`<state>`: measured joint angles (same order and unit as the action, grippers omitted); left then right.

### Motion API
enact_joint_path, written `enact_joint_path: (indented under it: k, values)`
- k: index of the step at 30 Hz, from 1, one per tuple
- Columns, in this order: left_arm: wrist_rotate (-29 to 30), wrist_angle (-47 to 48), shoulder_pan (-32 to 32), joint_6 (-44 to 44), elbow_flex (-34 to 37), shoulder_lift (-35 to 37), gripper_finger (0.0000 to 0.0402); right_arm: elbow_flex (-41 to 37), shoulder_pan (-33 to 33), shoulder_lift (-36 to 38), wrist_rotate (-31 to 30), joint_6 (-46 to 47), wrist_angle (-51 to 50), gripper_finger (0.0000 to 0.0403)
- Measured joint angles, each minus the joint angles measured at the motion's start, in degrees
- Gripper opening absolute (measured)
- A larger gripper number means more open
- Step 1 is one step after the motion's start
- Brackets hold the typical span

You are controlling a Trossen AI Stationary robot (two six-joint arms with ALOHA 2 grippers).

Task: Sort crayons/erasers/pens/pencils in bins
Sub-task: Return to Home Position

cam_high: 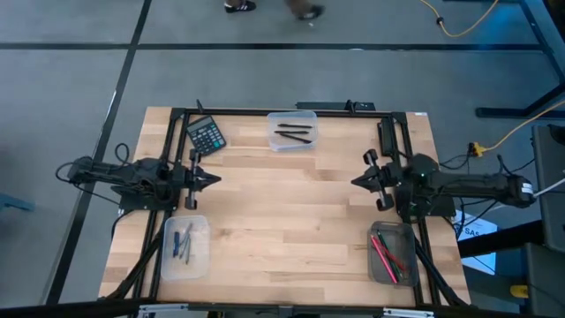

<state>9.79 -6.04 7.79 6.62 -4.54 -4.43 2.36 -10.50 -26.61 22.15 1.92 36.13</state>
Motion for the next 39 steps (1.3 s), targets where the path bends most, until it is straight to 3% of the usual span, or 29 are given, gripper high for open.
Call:
enact_joint_path:
  k: [6, 12, 20, 29, 34, 39]
  values:
    - [0.02, 2.25, 0.00, 1.82, 0.00, 4.44, 0.0004, -0.97, -0.18, 6.16, 0.46, 0.82, -3.75, 0.0010]
    - [-0.03, 4.60, 0.03, 2.54, -0.03, 4.31, 0.0004, 0.57, -1.39, 12.31, 1.43, 0.73, -14.34, 0.0010]
    - [-0.38, 6.42, 0.24, 2.96, -0.02, 4.31, 0.0003, -1.98, -1.99, 19.54, 1.51, 0.84, -19.11, 0.0010]
    - [-0.51, 3.69, 0.24, 2.54, 3.93, 4.31, 0.0003, -1.98, -1.99, 22.38, 3.61, 0.38, -20.49, 0.0010]
    - [-3.56, 4.35, 0.27, -0.52, 4.07, 3.95, 0.0002, -1.98, -1.99, 22.38, 5.58, 0.87, -21.19, 0.0010]
    - [-3.97, 4.12, 0.26, -0.91, 4.07, 4.29, 0.0001, -1.98, -1.99, 22.38, 2.57, 0.65, -20.45, 0.0010]
